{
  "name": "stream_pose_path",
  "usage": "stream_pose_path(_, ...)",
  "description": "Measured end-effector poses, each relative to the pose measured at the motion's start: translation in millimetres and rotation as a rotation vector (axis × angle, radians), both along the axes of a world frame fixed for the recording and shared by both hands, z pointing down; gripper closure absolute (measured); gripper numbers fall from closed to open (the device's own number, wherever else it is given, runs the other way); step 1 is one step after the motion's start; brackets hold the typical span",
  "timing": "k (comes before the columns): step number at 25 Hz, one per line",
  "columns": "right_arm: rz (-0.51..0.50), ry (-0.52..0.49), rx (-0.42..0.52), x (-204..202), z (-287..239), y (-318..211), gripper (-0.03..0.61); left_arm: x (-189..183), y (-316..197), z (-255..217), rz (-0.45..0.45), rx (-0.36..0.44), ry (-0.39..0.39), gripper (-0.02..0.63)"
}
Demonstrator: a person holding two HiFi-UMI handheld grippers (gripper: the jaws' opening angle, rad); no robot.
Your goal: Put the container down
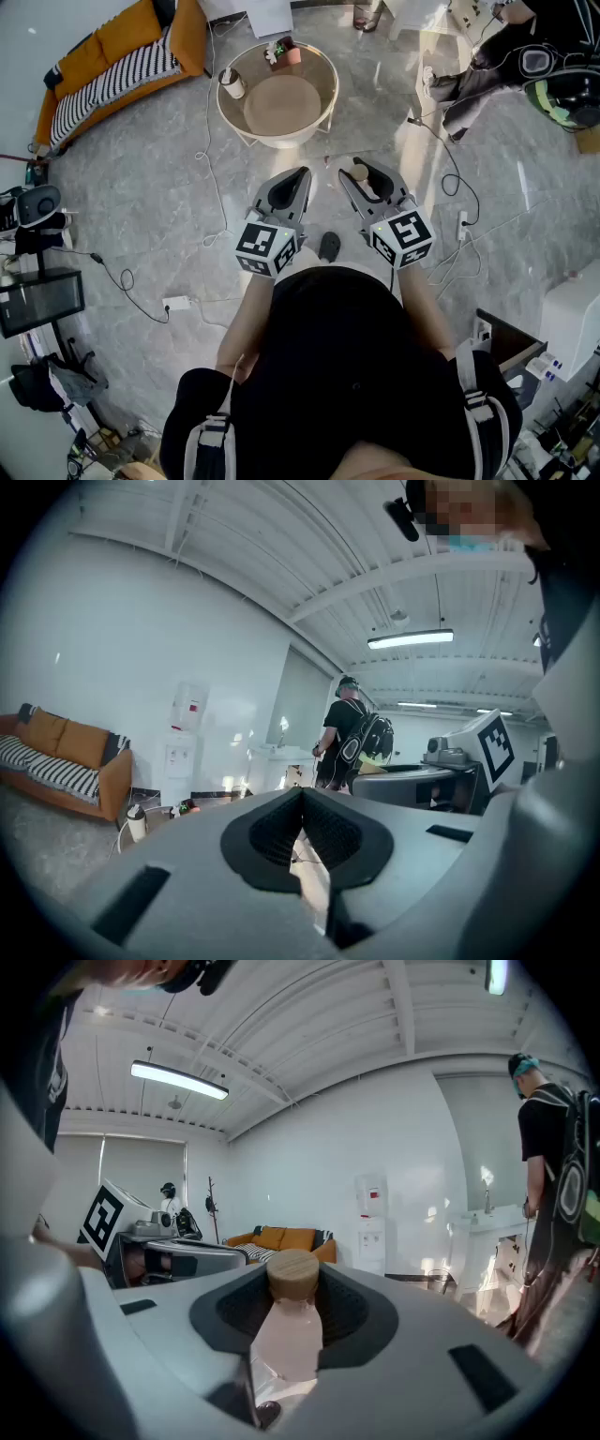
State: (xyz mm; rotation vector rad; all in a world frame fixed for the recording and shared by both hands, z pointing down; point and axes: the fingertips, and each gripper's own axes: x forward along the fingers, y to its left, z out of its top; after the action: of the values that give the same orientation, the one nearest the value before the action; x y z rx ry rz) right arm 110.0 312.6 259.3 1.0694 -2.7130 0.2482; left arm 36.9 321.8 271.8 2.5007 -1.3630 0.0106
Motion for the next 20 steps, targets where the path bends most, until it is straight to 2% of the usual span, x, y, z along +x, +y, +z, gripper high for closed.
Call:
stream_pose_path(9,0.0,-0.015,-0.014,11,0,0,0.443,12,-4,0,0.006,-0.008,-0.007,0.595)
stream_pose_path(20,0.012,-0.076,-0.063,13,1,-6,0.442,2,-2,1,-0.031,-0.017,-0.018,0.595)
